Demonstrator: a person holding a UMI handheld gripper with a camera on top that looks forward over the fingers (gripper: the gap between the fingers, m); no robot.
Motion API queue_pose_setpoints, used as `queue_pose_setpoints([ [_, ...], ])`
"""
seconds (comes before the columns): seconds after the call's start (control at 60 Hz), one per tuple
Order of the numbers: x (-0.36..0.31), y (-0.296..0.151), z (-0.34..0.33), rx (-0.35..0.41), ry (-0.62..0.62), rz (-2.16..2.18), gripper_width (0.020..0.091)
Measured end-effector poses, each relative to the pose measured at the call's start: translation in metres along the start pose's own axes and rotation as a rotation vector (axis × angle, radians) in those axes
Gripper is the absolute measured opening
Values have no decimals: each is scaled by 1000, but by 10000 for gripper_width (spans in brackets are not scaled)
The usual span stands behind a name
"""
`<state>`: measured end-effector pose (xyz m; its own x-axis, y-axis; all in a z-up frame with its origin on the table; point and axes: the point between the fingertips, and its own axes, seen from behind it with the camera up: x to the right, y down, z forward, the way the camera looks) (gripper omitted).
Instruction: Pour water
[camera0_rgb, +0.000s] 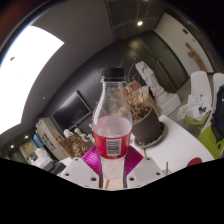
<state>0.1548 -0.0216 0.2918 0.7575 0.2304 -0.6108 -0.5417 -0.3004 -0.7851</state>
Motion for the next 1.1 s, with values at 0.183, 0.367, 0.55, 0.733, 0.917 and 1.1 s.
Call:
queue_pose_setpoints([
  [0.183,84,-50,-22,85,173,-353,259],
  [0.367,183,-30,-27,-5,350,-569,257],
  [0.55,257,18,-21,-122,421,-588,258],
  [0.733,298,53,-18,-172,457,-546,259],
  [0.917,304,59,-20,-156,473,-527,346],
  [1.1,307,52,-31,-180,543,-519,702],
])
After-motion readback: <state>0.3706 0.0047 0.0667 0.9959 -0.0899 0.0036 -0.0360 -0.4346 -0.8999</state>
